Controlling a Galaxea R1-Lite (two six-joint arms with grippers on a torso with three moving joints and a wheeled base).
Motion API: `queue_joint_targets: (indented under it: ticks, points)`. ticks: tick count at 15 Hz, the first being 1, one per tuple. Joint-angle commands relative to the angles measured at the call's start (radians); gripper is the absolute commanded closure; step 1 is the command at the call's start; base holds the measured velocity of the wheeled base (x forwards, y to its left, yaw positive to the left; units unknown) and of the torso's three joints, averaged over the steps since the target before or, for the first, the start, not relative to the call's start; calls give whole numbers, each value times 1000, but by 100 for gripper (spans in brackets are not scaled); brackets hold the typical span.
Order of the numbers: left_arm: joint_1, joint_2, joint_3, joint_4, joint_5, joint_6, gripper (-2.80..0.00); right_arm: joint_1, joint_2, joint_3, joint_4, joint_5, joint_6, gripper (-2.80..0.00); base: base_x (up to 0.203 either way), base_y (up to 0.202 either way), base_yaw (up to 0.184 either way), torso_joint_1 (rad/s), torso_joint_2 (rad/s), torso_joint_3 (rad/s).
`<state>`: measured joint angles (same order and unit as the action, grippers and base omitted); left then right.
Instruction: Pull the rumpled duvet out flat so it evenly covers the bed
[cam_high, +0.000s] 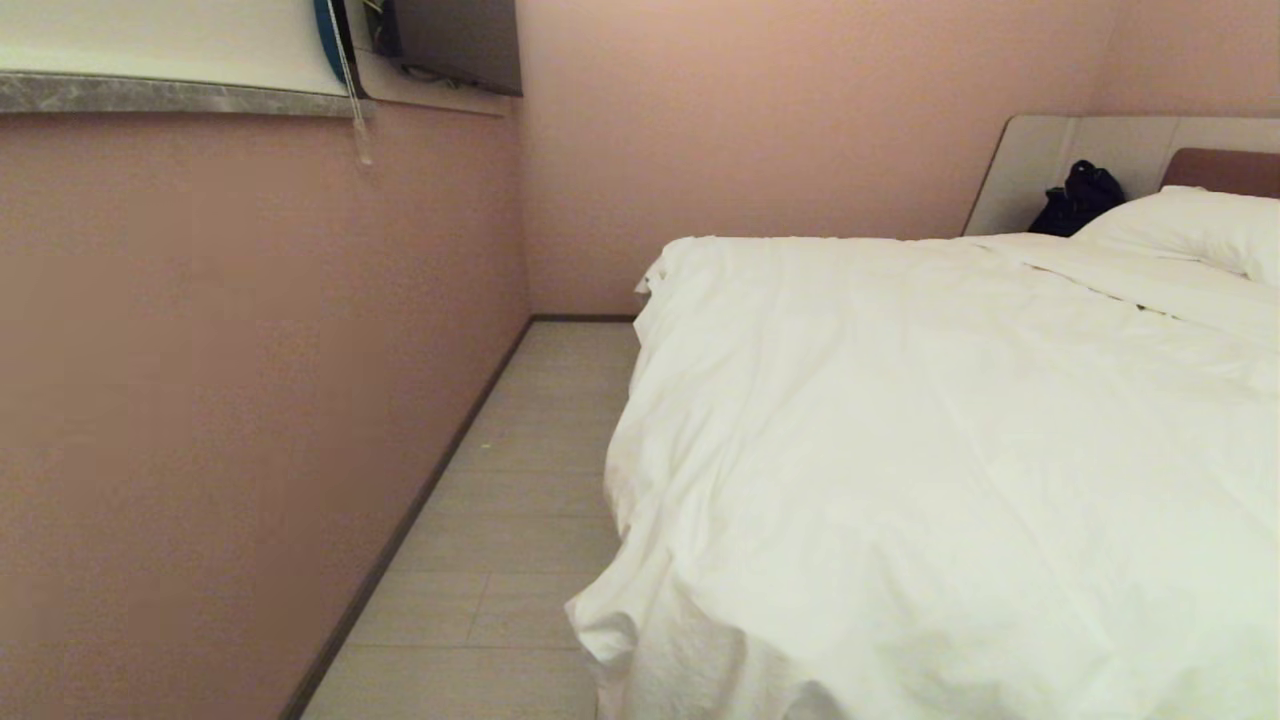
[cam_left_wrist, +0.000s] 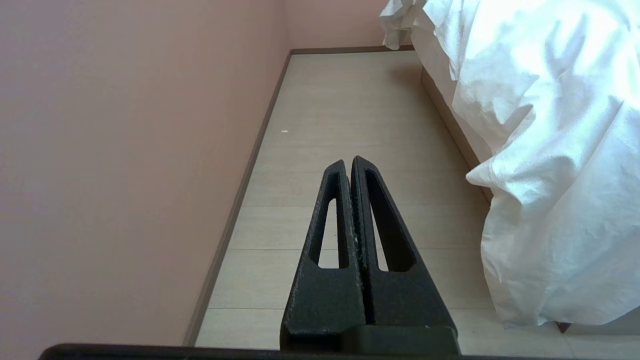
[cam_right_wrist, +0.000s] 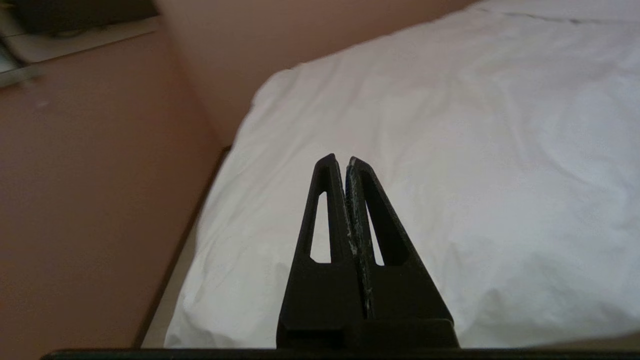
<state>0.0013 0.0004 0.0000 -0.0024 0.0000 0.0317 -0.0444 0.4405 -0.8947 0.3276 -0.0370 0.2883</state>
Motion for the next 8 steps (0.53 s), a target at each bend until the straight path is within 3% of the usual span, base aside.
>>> queue_joint_targets:
  ticks: [1, 8]
  points:
    - [0, 0, 0, -1, -2, 1, 0, 29, -74, 55, -17, -2, -9, 0, 0, 0, 0, 0, 0, 0]
    - [0, 0, 0, -1, -1, 1, 0, 36, -330, 382, -51, 15, -181, 0, 0, 0, 0, 0, 0, 0]
